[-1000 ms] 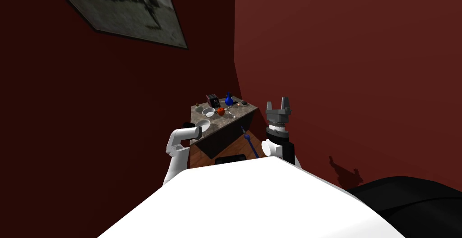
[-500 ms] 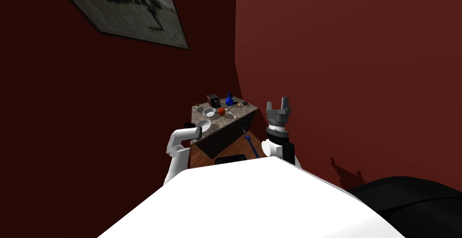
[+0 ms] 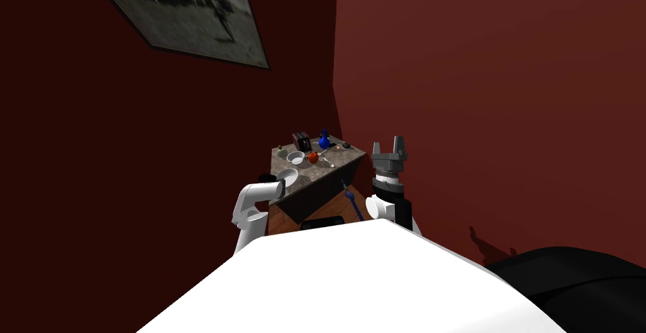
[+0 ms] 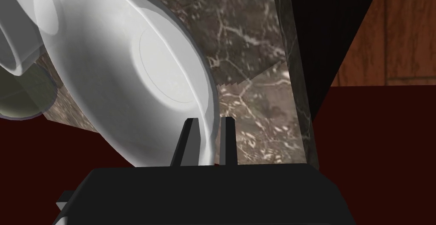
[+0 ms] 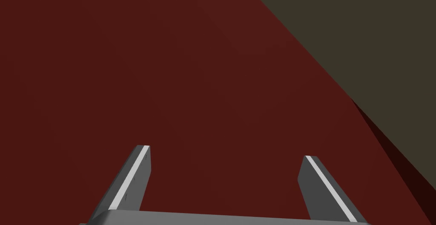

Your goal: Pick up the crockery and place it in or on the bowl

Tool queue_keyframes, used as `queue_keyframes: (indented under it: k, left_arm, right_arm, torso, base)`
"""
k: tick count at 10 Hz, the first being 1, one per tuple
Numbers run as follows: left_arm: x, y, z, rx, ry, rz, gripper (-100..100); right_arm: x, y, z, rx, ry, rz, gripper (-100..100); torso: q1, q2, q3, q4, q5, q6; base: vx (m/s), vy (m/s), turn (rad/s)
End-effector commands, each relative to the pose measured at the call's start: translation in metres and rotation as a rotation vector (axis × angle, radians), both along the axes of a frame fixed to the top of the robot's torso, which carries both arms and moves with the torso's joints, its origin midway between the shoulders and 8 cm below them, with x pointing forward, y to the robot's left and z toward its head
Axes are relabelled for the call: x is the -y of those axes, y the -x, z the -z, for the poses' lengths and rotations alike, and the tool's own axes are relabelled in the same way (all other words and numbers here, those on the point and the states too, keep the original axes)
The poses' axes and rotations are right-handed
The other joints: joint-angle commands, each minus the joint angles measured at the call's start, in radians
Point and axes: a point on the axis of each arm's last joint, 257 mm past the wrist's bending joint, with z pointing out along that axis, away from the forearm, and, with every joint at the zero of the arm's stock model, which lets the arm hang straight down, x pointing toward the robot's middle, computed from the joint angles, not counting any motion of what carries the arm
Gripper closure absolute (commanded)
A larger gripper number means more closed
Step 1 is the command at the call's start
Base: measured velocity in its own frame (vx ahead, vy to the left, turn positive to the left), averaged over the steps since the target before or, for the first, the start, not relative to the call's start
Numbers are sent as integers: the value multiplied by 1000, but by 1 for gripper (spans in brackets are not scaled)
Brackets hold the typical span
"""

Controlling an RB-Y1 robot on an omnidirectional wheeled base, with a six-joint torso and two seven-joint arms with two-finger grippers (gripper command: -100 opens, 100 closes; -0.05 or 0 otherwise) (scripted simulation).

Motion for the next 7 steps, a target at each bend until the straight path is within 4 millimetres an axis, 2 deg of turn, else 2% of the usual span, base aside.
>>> queue_keyframes:
  k: [1,3,4,5,6,7]
  left_arm:
    - [10,9,-2,0,2,8,100]
    - [22,19,-7,2,7,18,100]
    - [18,16,-6,0,5,16,100]
    - [19,17,-6,0,5,16,0]
    - [16,4,-20,39,-13,29,100]
    - [15,-3,-26,55,-25,39,100]
  right_arm:
    - [0,0,0,0,0,0,0]
    - [0,0,0,0,0,0,0]
    - [0,0,0,0,0,0,0]
    - [0,0,0,0,0,0,0]
    - [0,0,0,0,0,0,0]
    - [0,0,0,0,0,0,0]
  torso:
    - [0,0,0,0,0,0]
    - [-1,1,1,0,0,0]
    - [-1,1,1,0,0,0]
    - [-1,2,1,1,0,0]
    - [-2,3,2,1,0,0]
    - [-4,5,3,2,-1,0]
  base:
    - [49,30,56]
    - [50,31,72]
    - [21,15,11]
    - [0,0,0]
    - [-25,-22,-2]
    - [-52,-59,-6]
